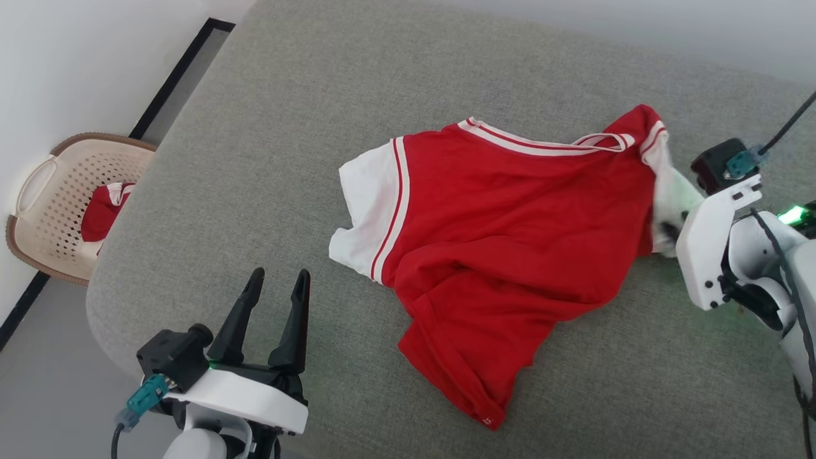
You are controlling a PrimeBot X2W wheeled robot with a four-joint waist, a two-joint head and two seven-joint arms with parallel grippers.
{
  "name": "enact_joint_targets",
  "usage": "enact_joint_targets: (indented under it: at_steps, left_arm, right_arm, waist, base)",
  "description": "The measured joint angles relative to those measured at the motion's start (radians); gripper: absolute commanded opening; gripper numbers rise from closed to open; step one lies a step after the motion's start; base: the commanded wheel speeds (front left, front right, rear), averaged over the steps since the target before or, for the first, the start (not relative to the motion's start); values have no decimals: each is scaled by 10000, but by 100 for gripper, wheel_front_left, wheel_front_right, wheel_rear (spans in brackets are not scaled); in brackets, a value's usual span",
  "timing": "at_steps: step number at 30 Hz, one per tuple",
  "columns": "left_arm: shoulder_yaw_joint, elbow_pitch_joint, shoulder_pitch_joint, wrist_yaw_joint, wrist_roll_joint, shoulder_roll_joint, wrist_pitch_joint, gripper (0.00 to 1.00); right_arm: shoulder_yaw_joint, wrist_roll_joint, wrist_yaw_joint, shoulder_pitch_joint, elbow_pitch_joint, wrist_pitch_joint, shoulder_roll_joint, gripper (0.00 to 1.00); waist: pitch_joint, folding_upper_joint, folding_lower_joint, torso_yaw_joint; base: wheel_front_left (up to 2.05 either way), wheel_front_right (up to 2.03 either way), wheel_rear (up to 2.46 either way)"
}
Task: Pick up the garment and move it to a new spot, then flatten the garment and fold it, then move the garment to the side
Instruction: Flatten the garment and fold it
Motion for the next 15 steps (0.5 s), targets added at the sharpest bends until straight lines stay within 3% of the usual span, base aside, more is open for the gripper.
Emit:
enact_joint_targets:
  at_steps: [6,15]
  left_arm:
    - [-2,29,5,-2,-4,-15,0,100]
    - [-94,27,40,-2,-35,0,0,100]
  right_arm:
    - [-1336,-385,0,-219,474,-322,476,0]
    - [-3714,-1152,0,-296,1749,257,378,0]
  waist:
    - [-32,0,0,13]
    - [-145,0,0,-106]
  base:
    - [0,0,0]
    - [0,0,0]
